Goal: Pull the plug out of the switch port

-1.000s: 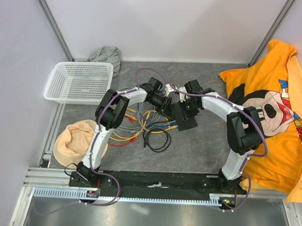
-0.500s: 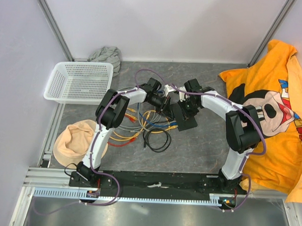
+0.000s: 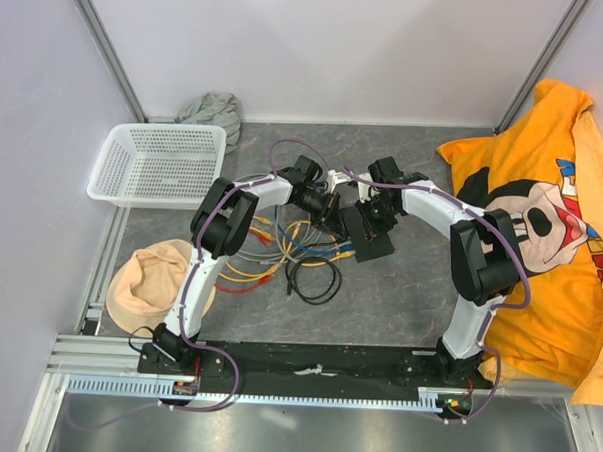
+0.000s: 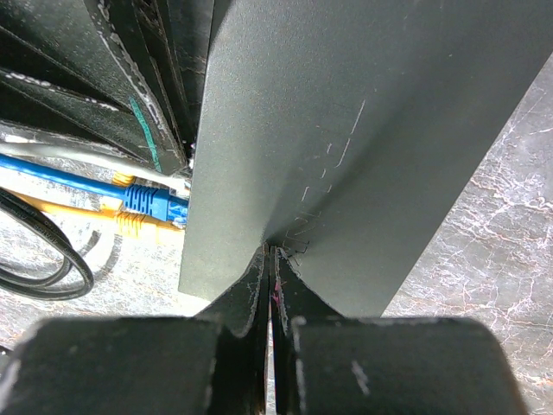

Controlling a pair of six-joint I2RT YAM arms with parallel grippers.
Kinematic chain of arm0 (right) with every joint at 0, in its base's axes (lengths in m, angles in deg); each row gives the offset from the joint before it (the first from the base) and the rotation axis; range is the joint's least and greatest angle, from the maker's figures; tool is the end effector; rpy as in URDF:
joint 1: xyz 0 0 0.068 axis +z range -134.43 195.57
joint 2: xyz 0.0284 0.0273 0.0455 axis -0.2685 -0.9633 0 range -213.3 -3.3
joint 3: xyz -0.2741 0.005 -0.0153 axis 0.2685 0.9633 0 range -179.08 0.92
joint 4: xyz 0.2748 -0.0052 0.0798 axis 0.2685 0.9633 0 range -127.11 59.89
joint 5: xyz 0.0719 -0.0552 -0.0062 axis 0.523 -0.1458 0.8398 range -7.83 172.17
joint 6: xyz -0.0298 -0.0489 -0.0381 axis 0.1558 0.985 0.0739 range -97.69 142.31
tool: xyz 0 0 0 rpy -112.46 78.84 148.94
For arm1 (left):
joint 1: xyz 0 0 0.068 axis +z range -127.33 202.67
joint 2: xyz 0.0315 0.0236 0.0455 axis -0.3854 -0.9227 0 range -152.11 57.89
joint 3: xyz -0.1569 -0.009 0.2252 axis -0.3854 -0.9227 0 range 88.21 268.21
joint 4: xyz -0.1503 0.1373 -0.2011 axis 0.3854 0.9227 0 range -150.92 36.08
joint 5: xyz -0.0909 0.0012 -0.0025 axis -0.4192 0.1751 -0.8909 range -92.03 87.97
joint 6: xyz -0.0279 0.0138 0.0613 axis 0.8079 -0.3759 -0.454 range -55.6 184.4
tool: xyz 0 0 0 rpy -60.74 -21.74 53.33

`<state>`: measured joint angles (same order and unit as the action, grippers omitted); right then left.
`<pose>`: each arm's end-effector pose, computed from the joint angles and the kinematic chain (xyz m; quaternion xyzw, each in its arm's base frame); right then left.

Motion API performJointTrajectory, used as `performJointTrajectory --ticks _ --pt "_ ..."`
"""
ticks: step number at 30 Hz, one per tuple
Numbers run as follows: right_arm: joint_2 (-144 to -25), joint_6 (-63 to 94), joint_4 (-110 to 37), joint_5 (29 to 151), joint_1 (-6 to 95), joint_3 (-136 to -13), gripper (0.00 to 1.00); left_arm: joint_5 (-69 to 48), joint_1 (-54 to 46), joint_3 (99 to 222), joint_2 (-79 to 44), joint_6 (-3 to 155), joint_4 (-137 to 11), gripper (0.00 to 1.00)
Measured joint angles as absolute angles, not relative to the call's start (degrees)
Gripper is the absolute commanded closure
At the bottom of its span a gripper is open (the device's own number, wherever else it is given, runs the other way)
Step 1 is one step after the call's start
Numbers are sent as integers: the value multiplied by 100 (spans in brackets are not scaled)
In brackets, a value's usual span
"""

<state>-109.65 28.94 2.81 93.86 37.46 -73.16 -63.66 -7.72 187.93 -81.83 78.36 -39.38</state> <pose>0.3628 0.1580 0.1522 -0.2574 0.9486 0.1202 0.1394 0.4213 -0.3037 0.0688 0.2436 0.8059 -0.5395 0.0081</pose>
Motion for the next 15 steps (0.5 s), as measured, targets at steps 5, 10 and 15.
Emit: performJointTrajectory --ticks 5,10,15 --pt "-10965 2894 281 9384 3746 -7318 97 -6412 -748 18793 -8177 7661 -3870 99" --pt "-10967 2894 281 9384 3746 -7318 97 -6550 -652 18824 -8172 7154 -3391 99" --pt "-10967 2894 281 9386 3746 -7318 97 -6550 -602 18931 -8172 6653 -2978 98"
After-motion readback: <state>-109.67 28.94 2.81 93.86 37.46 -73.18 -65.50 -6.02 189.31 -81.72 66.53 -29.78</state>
